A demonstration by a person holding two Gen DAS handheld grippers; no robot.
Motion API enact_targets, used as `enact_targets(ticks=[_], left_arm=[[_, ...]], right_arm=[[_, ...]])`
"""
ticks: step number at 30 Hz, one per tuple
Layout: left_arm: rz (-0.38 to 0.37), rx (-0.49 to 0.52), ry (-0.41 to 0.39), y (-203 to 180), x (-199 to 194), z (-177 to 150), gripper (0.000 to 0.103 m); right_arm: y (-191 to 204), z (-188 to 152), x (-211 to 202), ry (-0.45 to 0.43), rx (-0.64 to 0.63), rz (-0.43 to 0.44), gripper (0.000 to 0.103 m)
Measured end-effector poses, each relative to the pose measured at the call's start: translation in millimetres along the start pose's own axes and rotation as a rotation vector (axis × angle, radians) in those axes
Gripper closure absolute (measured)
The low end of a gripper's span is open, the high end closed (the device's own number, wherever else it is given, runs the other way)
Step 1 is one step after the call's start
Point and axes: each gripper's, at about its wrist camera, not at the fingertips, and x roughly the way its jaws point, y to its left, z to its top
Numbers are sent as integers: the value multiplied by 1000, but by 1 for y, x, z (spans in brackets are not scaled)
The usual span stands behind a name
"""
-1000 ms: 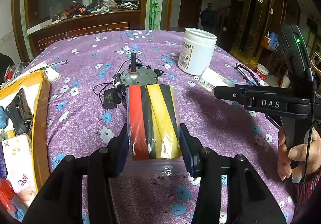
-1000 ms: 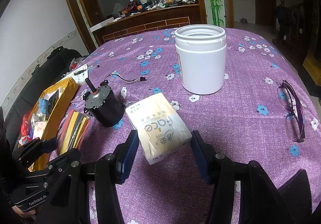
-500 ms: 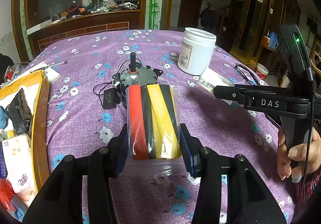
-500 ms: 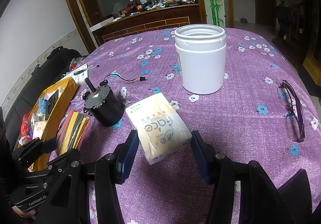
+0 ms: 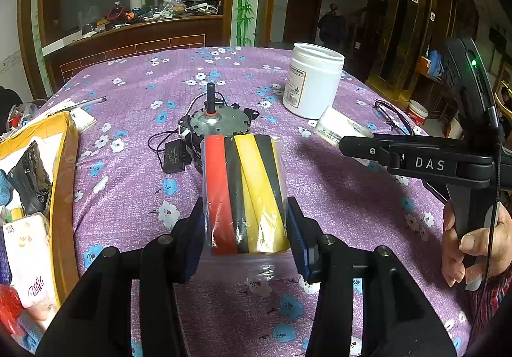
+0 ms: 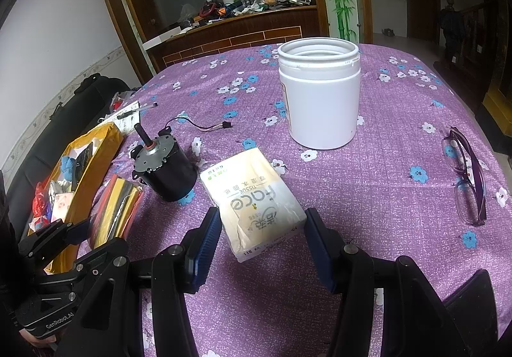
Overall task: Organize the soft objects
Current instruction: 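Hold the tube pack and Face tissue pack lifted in both grippers, then carry the tube pack and Face tissue pack over the tray with both grippers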
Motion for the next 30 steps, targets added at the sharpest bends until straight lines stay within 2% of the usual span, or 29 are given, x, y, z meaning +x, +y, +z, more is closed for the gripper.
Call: enact_targets(ticks=[25, 30], left_arm=[[0, 0, -4, -1, 0, -1, 58], [3, -32, -20, 4, -7, 1, 58]], right_arm=[[-1, 0, -1, -4, 6, -2, 48], [1, 3, -11, -27, 15, 10, 48]])
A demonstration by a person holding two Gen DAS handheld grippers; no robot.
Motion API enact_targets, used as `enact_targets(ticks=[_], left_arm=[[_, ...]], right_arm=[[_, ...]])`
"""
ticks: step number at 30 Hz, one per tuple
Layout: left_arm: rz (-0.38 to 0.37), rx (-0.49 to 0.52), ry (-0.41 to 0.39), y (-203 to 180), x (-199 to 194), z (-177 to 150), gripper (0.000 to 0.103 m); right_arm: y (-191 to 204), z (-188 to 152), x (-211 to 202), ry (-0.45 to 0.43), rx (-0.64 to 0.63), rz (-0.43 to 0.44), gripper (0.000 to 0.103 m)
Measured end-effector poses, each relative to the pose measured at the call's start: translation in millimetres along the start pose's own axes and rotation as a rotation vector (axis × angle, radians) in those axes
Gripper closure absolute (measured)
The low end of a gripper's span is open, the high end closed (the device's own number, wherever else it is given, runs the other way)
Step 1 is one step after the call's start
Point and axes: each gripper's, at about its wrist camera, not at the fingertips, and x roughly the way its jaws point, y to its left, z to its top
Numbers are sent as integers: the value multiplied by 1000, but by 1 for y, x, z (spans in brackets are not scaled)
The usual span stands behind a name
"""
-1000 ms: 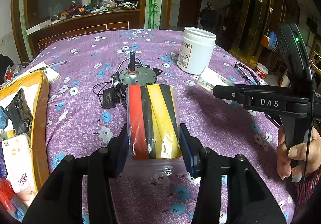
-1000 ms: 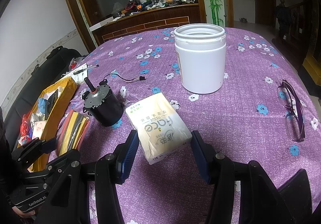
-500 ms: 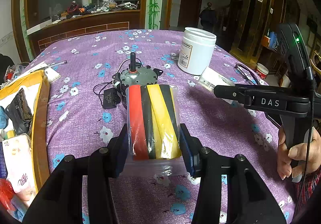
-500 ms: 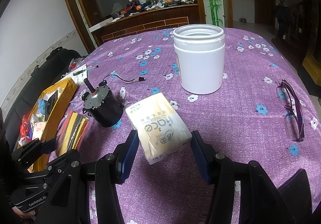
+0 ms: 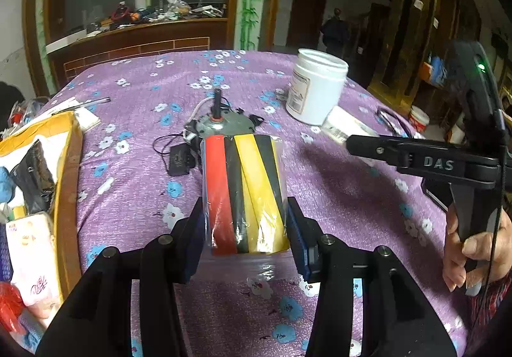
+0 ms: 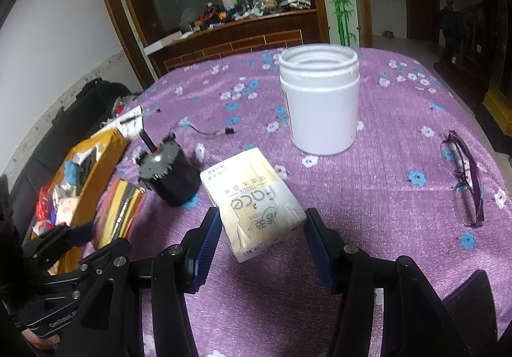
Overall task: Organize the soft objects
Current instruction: 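Carry the tube pack and Face tissue pack over the tray with both grippers, then open both grippers to drop the tube pack and tissue pack into the tray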
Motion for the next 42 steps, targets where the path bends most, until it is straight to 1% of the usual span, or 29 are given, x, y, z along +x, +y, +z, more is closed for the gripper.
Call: enact_targets(ticks=[7, 10, 12, 15, 22, 25, 30, 35, 38, 42], left_arm=[[48, -8, -64, 11, -40, 5, 58], [63, -32, -73, 26, -54, 3, 58], [94, -45, -85, 38, -64, 0, 58], [119, -78, -87, 59, -75, -4, 58], [186, -157, -114, 111, -97, -14, 58], [206, -201, -113, 134, -102, -19, 58], [253, -231, -125, 167, -113, -20, 58], [273, -259, -107, 195, -114, -19, 58], [286, -271, -74, 209, -107, -19, 58], [284, -284, -34, 223, -99, -20, 58]], right_arm=[[22, 4, -32, -64, 5, 51, 48], [38, 3, -36, -64, 4, 91, 48], [54, 1, -38, -64, -14, 104, 48], [79, -2, -39, -56, -39, 139, 48], [145, -10, -35, -30, -132, 182, 49], [172, -15, -29, -13, -168, 205, 49], [213, -24, -14, 29, -223, 247, 49], [250, -30, -7, 50, -282, 275, 49], [267, -33, -4, 56, -311, 288, 49], [282, -37, 2, 73, -329, 302, 49]])
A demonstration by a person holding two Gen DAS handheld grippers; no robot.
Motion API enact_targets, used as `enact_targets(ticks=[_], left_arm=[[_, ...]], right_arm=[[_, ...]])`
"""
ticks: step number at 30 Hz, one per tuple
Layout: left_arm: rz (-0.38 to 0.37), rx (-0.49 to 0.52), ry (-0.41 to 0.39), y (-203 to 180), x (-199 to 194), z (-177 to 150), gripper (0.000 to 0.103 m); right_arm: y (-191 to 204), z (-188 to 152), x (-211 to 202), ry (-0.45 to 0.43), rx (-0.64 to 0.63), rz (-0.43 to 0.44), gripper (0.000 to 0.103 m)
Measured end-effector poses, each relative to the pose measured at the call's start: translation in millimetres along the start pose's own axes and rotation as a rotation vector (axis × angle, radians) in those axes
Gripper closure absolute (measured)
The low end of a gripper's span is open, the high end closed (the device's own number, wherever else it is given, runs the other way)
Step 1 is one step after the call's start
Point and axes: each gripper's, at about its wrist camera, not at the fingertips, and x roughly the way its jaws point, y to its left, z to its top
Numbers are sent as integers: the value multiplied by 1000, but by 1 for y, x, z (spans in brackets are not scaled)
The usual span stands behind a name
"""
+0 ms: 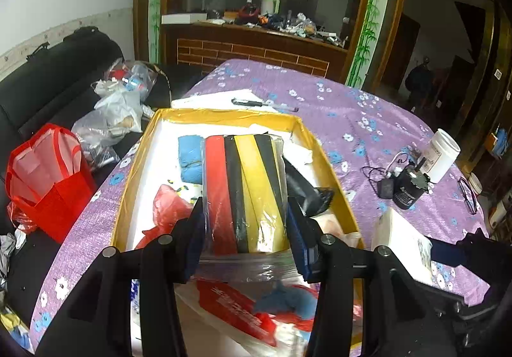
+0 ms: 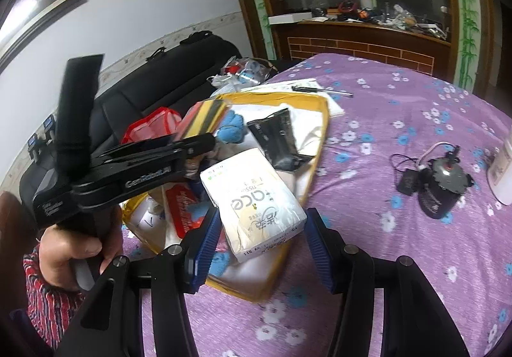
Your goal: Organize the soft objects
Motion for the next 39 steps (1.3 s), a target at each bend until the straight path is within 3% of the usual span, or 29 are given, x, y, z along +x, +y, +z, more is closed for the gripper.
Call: enact_targets(ticks=[15, 26, 32, 39], left_arm=[[25, -13, 39, 19, 16, -1, 58], [71, 44, -7, 9, 12, -8, 57], [98, 69, -47, 4, -1, -8, 55], [133, 87, -121, -2, -22, -5, 50]], right_arm=[[15, 3, 50, 72, 0, -5, 49], [8, -6, 66, 83, 14, -13, 47], [12, -7, 61, 70, 12, -3, 37], [15, -8, 46, 45, 5, 1, 35]])
